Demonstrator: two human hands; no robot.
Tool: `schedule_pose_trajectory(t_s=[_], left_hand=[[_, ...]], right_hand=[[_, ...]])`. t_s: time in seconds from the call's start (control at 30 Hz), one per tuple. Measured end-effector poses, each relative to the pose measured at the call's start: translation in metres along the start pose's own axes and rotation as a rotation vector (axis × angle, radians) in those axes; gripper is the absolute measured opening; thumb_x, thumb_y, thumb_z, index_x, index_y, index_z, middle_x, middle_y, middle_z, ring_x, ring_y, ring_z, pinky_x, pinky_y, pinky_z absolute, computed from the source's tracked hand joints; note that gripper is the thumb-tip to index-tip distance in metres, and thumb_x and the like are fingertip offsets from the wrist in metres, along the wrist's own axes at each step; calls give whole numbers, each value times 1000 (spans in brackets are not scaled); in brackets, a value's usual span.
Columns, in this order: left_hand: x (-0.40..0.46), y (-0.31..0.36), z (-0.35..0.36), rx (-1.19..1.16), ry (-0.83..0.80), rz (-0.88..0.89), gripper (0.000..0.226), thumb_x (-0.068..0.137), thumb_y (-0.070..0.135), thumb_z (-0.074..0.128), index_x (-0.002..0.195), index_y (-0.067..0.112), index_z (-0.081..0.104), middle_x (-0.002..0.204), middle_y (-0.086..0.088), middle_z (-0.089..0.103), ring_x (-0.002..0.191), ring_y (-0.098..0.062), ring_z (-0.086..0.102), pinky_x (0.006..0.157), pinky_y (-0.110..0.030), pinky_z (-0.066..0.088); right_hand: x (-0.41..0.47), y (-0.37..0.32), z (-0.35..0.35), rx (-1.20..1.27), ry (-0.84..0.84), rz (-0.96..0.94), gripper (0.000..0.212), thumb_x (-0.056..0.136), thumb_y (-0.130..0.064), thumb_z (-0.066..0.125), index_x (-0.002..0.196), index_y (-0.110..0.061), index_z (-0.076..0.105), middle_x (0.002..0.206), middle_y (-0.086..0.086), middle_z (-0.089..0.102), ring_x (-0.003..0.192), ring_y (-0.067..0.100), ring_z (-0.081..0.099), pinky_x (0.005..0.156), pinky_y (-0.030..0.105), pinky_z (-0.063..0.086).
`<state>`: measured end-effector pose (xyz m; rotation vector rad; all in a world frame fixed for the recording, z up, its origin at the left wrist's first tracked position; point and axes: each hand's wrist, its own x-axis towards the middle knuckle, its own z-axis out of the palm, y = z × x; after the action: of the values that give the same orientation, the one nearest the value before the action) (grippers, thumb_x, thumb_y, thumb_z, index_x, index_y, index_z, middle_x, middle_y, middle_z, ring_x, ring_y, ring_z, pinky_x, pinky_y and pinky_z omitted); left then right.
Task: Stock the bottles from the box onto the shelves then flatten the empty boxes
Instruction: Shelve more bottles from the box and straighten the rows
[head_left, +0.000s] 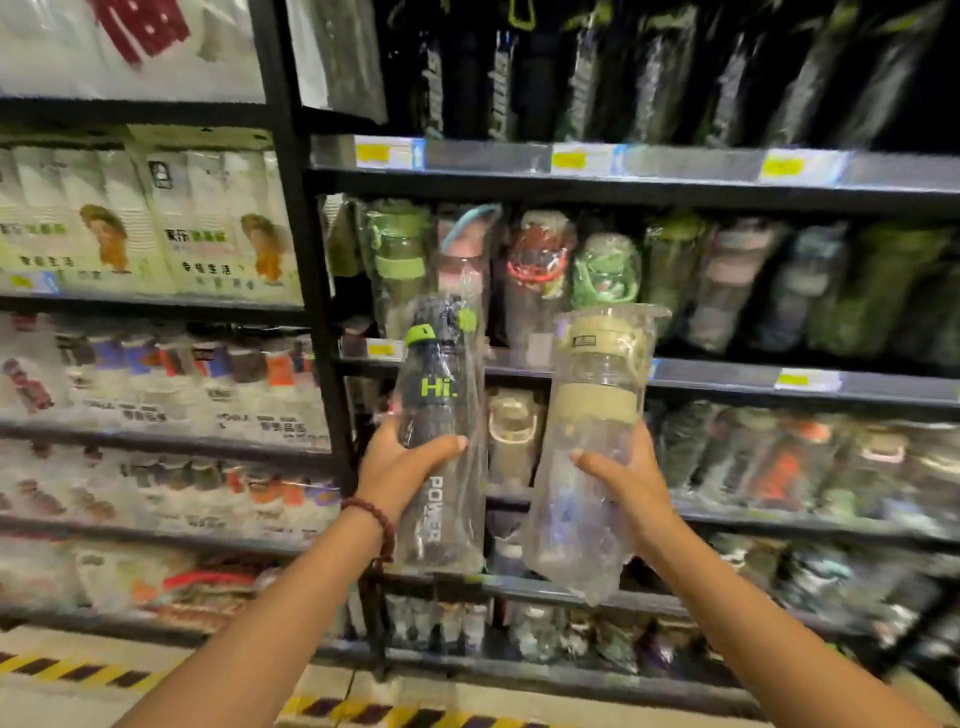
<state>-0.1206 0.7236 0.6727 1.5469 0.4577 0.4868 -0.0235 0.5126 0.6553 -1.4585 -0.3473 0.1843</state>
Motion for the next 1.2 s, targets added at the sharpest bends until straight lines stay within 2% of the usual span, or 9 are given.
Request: schedule_pose_trajectory(t_s=[0.07,0.23,0.37,0.57,0.7,0.8,0.93,1.07,1.2], left_hand=[[2,5,31,5,-46,16,75,37,47,80,105,22,59,99,-2,70,93,-21,66,88,-43,53],[10,16,109,-27,-142,66,46,50,25,85,89,19,62,84,0,69,75,-15,64,64,-19,53],[19,20,161,-23,-177,79,84,33,47,78,108,15,60,96,-2,70,86,-15,67,78,-29,54],[26,23,246,-16,-221,88,78,34,46,78,104,16,60,94,-1,70,85,-16,66,73,-29,53],[30,20,291,-20,-221,60,49,61,22,85,102,16,59,93,0,68,83,-14,65,68,-25,50],[36,18,318,-27,-214,40,73,42,39,83,106,14,61,96,-4,70,87,-18,67,75,-33,54],[49,19,346,-55,-205,11,73,42,39,83,107,14,61,96,-2,70,89,-18,67,80,-34,54],[69,26,367,-82,-189,-6,31,71,17,78,97,19,61,90,2,69,80,-10,65,66,-23,51],[98,32,385,-146,-176,-37,62,44,36,84,99,16,63,95,-7,72,85,-22,69,78,-38,56]], right_hand=[[0,-8,-29,-11,58,-11,75,60,-25,79,121,-36,38,104,-20,53,97,2,56,90,40,48],[8,-20,-96,-62,173,-57,83,59,-24,75,133,-26,37,109,-10,56,97,2,57,67,18,46],[20,-28,-142,-104,202,-51,73,73,-16,78,129,-29,33,100,-20,46,87,-9,46,63,15,41],[50,-34,-210,-159,192,-80,90,56,-27,72,137,-26,33,109,-13,54,91,-5,53,62,7,45],[67,-31,-247,-146,173,-74,86,60,-25,78,134,-30,33,107,-17,52,95,-2,54,76,18,46],[80,-29,-269,-153,162,-54,90,54,-32,74,134,-31,34,112,-12,52,99,1,53,86,30,46],[102,-30,-289,-132,132,-38,83,55,-32,73,129,-32,36,109,-15,49,94,-6,49,71,22,45],[132,-34,-297,-130,142,-49,72,56,-31,72,121,-32,40,104,-16,54,90,-6,53,68,18,44],[168,-42,-302,-178,166,-48,76,63,-29,80,126,-32,38,108,-15,50,98,1,53,84,32,46]])
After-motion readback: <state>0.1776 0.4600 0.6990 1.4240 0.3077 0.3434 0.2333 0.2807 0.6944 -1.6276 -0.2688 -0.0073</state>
